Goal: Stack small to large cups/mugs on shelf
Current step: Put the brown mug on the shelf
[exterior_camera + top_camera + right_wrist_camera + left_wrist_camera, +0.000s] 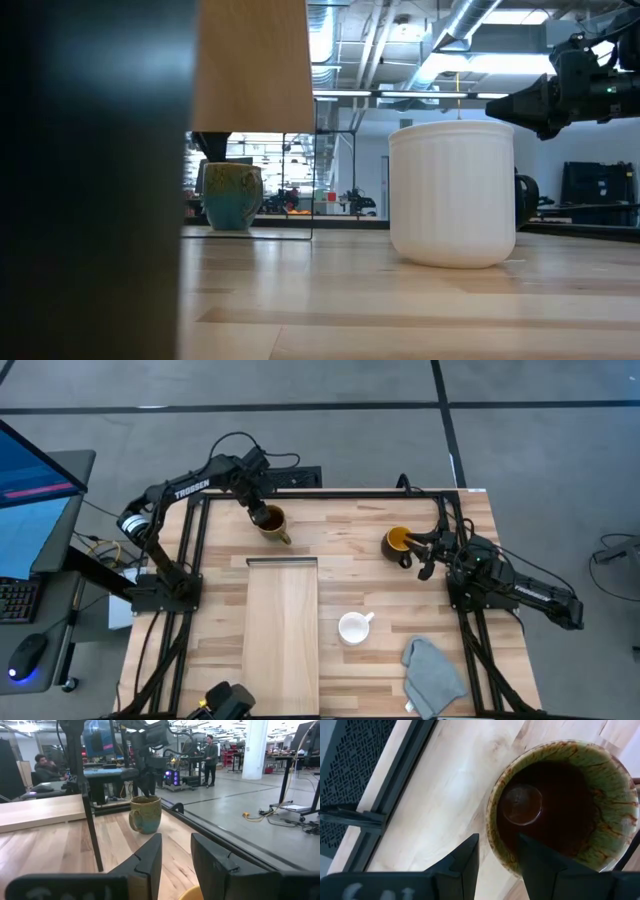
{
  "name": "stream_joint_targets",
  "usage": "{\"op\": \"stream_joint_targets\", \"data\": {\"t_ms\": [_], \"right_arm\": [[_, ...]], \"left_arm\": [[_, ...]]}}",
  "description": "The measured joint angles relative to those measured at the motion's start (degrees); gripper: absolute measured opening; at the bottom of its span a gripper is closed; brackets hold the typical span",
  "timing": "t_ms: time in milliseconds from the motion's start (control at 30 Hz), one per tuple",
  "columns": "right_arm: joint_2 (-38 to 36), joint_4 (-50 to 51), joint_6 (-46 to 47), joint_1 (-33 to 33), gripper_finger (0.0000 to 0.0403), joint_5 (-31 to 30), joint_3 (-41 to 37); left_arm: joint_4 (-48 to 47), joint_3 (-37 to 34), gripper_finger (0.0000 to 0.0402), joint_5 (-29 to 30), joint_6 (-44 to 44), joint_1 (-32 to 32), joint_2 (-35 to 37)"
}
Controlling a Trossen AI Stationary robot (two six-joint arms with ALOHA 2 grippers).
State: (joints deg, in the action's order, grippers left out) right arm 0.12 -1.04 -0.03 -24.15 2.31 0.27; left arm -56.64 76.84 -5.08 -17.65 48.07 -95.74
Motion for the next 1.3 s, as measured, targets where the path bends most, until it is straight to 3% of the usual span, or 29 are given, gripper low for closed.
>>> {"op": "stream_joint_targets", "data": {"t_ms": [1300], "right_arm": [[-0.01,-0.01,0.09,0.01,0.0127,0.04,0.0]], "left_arm": [[-2.04,-0.15,0.0119,0.4,5.32,0.0,0.0]]}}
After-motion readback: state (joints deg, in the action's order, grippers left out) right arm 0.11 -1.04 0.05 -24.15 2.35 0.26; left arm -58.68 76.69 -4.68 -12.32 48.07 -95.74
